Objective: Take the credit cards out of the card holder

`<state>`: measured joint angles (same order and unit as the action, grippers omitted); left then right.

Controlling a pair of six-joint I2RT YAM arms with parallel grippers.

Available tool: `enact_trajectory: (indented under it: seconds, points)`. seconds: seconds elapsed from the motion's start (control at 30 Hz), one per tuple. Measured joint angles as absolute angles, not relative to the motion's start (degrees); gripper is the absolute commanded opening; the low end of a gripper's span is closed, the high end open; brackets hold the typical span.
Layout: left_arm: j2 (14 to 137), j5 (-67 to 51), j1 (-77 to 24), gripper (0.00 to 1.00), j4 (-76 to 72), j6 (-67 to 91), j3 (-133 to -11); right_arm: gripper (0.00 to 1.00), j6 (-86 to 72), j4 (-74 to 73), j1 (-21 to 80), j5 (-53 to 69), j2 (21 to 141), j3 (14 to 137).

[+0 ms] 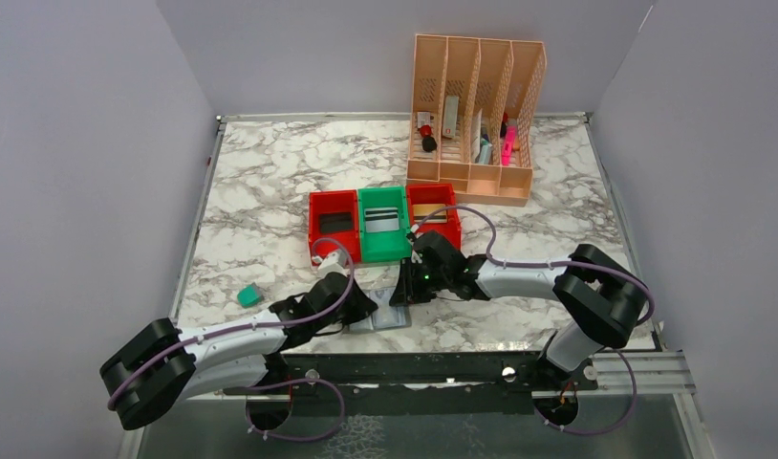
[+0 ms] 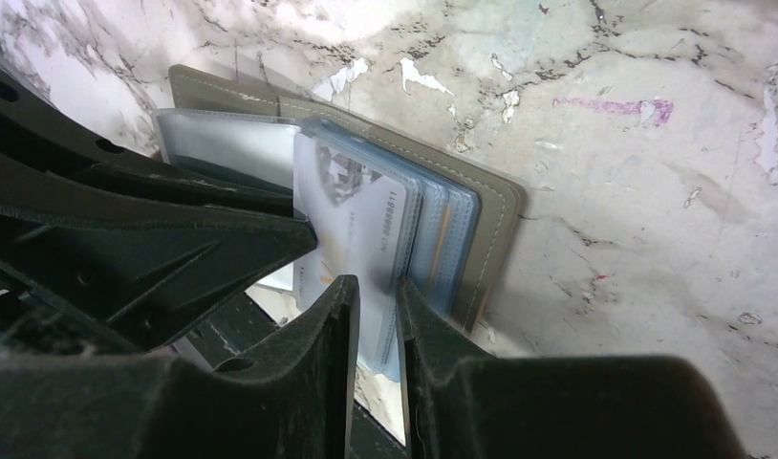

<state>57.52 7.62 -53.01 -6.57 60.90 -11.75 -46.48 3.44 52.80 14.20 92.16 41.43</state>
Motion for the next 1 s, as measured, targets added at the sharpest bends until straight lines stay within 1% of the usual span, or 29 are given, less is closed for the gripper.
enact_trajectory:
  seconds: [0.13, 0.17, 0.47, 0.67, 0.87, 0.97, 1.0]
  points:
    - [57.23, 7.53, -52.8, 0.01, -6.48, 61.17, -11.68, 0.26, -46.7, 3.4, 52.77, 14.09, 92.16, 41.43]
    - [56.99, 7.53, -52.69, 0.0, -6.26, 61.28, -11.68, 0.26, -46.76, 3.38, 52.77, 14.02, 92.14, 41.43]
    - [53.3, 7.84, -52.58, 0.0, -3.33, 61.34, -11.68, 0.25, -48.07, 3.36, 52.8, 13.32, 92.14, 41.34]
    - [52.27, 8.1, -52.49, 0.0, -2.07, 61.25, -11.68, 0.22, -48.25, 3.36, 52.8, 12.8, 92.14, 41.3]
    - [52.6, 8.1, -52.45, 0.0, -1.32, 60.82, -11.86, 0.16, -48.38, 3.36, 52.8, 12.49, 92.14, 41.19]
    - [53.08, 8.1, -52.45, 0.0, -0.82, 60.36, -12.43, 0.08, -48.42, 3.29, 52.8, 12.29, 92.14, 41.17]
    - [53.21, 8.1, -52.42, 0.0, -0.64, 60.16, -12.62, 0.07, -48.42, 3.2, 52.8, 12.19, 92.14, 41.17]
